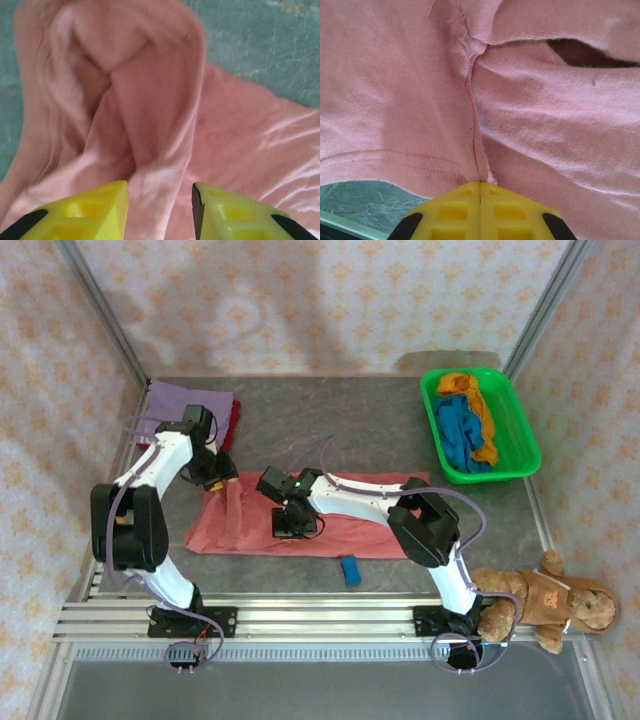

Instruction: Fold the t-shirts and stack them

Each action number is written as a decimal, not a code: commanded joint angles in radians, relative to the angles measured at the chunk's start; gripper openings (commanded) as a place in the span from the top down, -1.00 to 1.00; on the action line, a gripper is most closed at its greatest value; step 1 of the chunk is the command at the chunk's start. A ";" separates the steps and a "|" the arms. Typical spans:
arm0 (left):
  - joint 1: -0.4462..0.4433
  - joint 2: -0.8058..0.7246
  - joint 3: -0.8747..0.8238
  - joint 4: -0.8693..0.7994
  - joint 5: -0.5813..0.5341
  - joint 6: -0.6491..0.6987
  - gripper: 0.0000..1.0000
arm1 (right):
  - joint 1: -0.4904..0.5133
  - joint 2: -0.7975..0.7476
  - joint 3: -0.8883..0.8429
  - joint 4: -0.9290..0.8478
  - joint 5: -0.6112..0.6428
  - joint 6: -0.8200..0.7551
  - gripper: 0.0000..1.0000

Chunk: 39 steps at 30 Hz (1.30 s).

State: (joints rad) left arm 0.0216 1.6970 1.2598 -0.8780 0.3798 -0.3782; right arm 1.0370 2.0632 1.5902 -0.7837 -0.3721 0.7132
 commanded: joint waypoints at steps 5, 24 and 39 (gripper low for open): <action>0.006 0.126 0.130 -0.005 -0.059 0.106 0.22 | -0.005 -0.003 -0.004 -0.004 -0.004 0.002 1.00; 0.057 0.078 0.142 0.000 -0.117 0.105 1.00 | -0.011 0.007 -0.029 -0.021 0.002 -0.002 1.00; 0.085 0.068 0.037 -0.029 -0.248 0.084 1.00 | -0.011 0.018 -0.029 -0.048 0.031 -0.018 1.00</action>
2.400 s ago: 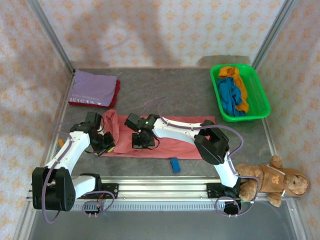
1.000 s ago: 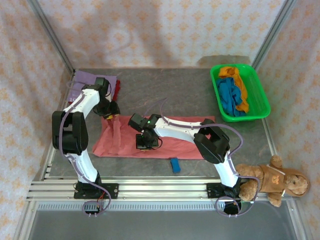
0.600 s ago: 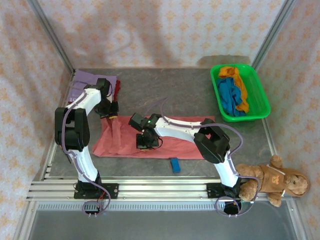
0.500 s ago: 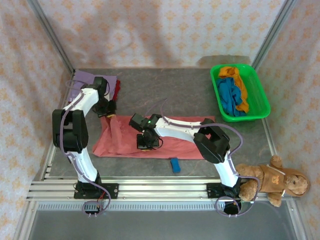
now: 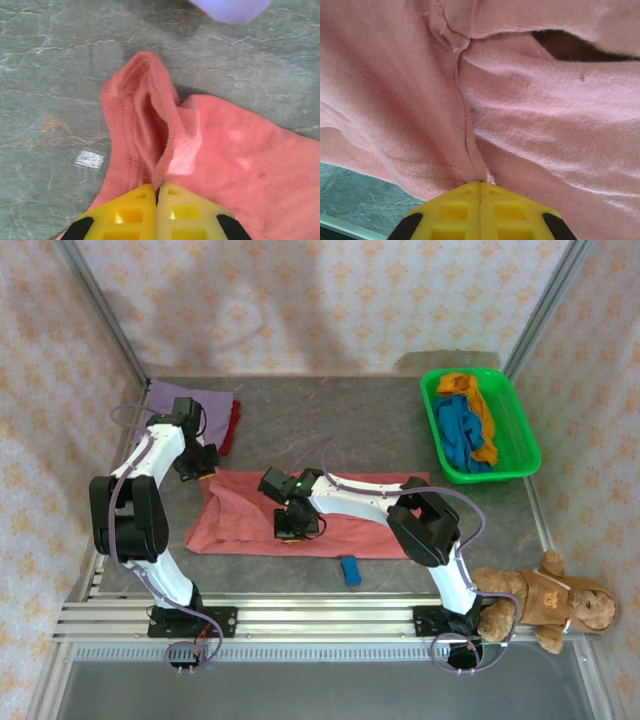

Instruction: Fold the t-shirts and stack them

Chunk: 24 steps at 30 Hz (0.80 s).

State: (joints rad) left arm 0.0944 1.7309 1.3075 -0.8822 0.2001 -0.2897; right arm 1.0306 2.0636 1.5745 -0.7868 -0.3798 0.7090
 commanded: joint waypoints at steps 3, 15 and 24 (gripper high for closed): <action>0.022 0.062 -0.018 -0.001 -0.063 0.010 0.87 | -0.006 0.016 -0.018 -0.041 0.039 -0.013 1.00; 0.024 -0.234 -0.134 -0.119 -0.009 -0.032 -0.09 | -0.007 0.020 0.006 -0.037 0.029 -0.025 1.00; 0.021 -0.529 -0.517 -0.052 0.168 -0.197 0.23 | -0.006 0.022 0.007 -0.028 0.019 -0.031 1.00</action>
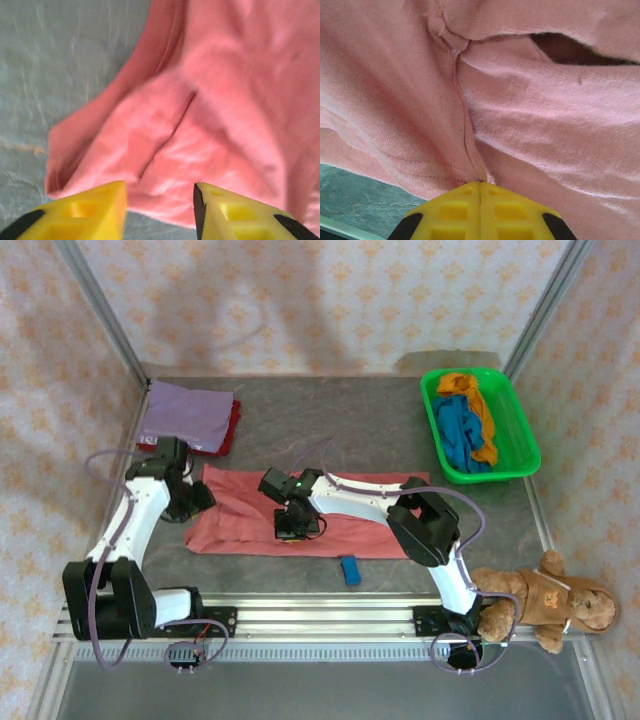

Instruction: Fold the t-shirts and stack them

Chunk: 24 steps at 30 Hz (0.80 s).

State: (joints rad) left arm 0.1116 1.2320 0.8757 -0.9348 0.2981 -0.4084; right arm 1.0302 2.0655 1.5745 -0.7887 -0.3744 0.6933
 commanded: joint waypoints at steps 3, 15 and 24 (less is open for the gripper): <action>-0.045 -0.032 -0.087 -0.005 0.051 -0.121 0.25 | -0.006 0.020 0.003 -0.024 0.010 -0.018 1.00; -0.093 0.119 -0.166 0.109 0.011 -0.185 0.27 | -0.009 0.012 -0.005 -0.023 0.006 -0.026 1.00; -0.096 0.084 -0.193 0.193 -0.030 -0.190 0.63 | -0.014 0.009 0.002 -0.027 0.006 -0.031 1.00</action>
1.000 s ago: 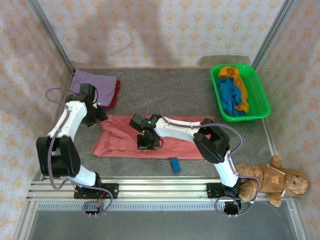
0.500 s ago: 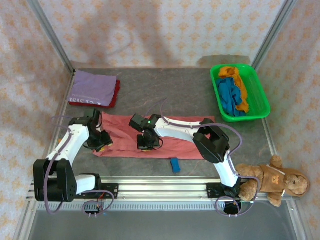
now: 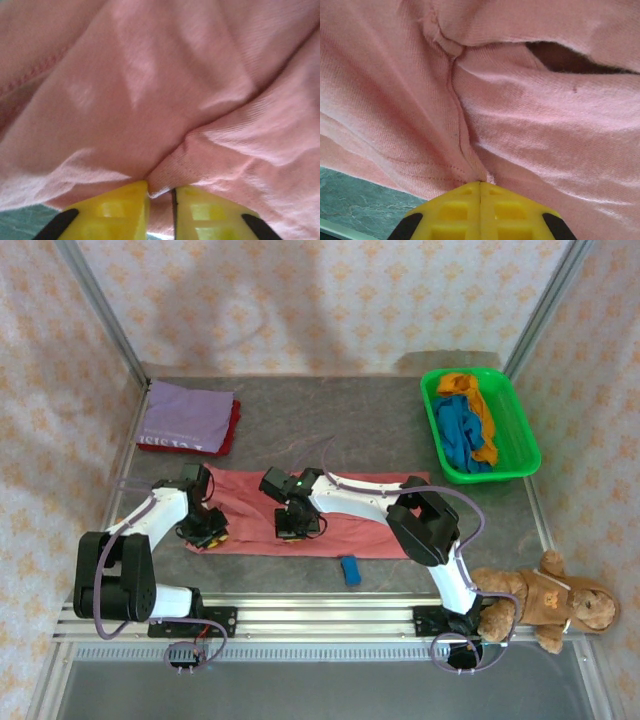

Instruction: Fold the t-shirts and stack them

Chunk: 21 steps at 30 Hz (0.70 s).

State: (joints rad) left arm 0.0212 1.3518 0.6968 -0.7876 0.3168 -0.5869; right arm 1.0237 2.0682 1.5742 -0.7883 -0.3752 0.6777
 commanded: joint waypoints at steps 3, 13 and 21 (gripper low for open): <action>-0.004 -0.069 -0.015 0.044 -0.059 -0.012 0.67 | -0.007 0.010 0.007 -0.027 0.005 -0.015 1.00; -0.012 -0.079 -0.019 0.025 -0.020 -0.026 1.00 | -0.012 -0.002 0.018 -0.040 0.020 -0.018 1.00; -0.069 -0.166 -0.047 -0.037 0.017 -0.097 1.00 | -0.028 -0.053 0.011 -0.028 0.054 -0.013 1.00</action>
State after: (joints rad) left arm -0.0257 1.2003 0.6785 -0.7689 0.3187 -0.6392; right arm 1.0039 2.0659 1.5745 -0.7887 -0.3626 0.6746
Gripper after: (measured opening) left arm 0.051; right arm 0.042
